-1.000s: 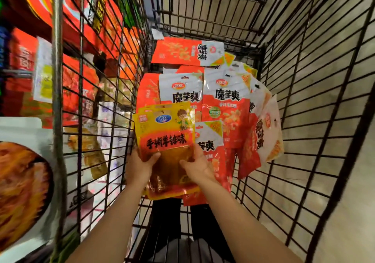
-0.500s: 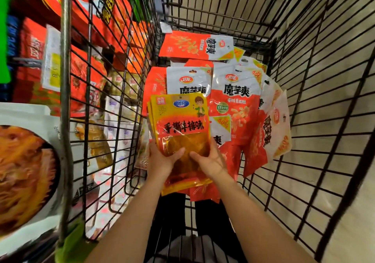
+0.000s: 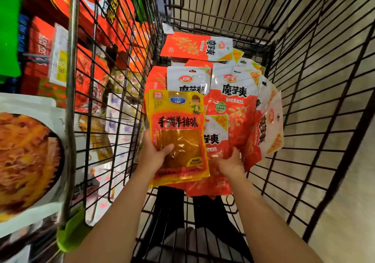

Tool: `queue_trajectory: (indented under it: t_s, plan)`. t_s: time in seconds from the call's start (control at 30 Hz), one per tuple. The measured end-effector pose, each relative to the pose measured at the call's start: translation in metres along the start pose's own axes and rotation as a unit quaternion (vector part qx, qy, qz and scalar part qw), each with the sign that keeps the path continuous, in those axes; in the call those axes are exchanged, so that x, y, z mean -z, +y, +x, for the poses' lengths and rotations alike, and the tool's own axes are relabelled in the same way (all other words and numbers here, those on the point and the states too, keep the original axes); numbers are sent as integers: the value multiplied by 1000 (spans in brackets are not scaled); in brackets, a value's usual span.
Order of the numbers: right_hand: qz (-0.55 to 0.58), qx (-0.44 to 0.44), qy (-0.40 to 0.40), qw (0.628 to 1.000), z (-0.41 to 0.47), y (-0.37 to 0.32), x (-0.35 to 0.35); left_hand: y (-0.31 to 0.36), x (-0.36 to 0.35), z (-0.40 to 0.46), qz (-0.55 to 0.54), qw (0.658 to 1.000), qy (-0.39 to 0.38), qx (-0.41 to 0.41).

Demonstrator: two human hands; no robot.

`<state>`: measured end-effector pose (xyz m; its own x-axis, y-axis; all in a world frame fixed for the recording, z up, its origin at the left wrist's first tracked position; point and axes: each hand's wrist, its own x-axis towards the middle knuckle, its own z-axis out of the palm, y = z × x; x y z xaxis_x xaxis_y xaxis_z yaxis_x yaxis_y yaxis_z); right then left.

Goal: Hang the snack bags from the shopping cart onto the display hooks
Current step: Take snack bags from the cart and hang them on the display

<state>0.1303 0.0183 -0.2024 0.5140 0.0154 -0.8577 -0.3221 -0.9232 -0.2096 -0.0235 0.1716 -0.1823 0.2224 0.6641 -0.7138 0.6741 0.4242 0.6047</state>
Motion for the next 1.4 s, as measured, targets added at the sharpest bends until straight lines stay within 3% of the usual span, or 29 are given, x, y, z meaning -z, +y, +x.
queue_trajectory:
  t_s: [0.1,0.23,0.37,0.53,0.63,0.8,0.97,1.27,1.4]
  plan:
    - [-27,19,32,999,-9,-1,-4,1,8,-8,14,1000,23,-5]
    - [-48,111,34,992,-31,-15,-1,9,18,-21,4,998,50,-28]
    - [-70,210,134,966,-80,-41,29,22,21,-43,13,996,71,-52]
    - [3,370,169,914,-123,-70,90,31,22,-68,-37,997,43,-56]
    - [135,387,81,909,-134,-76,111,45,20,-84,-120,990,21,-72]
    - [137,333,-23,933,-133,-63,103,69,16,-103,-256,963,3,-83]
    - [183,320,-141,919,-144,-63,101,84,23,-121,-293,947,-6,-127]
    - [165,367,-188,896,-160,-67,99,88,25,-163,-273,947,34,-164]
    - [142,400,-216,880,-175,-69,95,83,33,-187,-284,931,107,-202]
